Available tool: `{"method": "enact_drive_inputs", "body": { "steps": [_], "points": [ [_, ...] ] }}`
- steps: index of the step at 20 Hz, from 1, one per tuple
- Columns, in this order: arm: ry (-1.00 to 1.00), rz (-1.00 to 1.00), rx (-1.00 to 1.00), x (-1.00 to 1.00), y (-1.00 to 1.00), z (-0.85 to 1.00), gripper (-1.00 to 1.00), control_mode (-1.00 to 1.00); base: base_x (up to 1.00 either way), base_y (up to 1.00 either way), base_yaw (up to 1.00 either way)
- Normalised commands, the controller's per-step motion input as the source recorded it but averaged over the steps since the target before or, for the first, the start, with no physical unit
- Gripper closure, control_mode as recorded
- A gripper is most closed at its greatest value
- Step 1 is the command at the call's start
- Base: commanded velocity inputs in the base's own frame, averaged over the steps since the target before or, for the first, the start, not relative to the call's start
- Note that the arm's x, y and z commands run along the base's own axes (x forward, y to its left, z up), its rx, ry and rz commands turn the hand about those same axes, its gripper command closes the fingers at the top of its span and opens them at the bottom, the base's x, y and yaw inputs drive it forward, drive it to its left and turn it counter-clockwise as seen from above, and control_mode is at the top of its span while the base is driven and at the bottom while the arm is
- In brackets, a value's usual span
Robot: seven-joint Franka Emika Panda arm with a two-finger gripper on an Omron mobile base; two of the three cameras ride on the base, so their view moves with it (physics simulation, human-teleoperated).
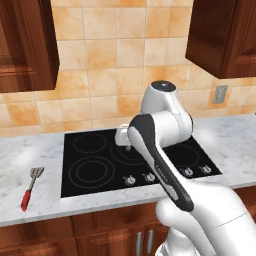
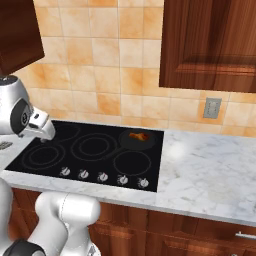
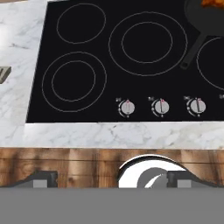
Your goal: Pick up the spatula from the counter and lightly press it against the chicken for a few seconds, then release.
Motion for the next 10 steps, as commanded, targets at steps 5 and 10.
{"method": "enact_drive_inputs", "body": {
  "steps": [5,10],
  "points": [
    [-0.10,0.00,0.00,-0.28,0.49,-0.01,-1.00,-1.00,0.00,0.00,0.00],
    [-0.02,0.00,0.00,-0.28,0.43,0.00,-1.00,-1.00,0.00,0.00,0.00]
  ]
}}
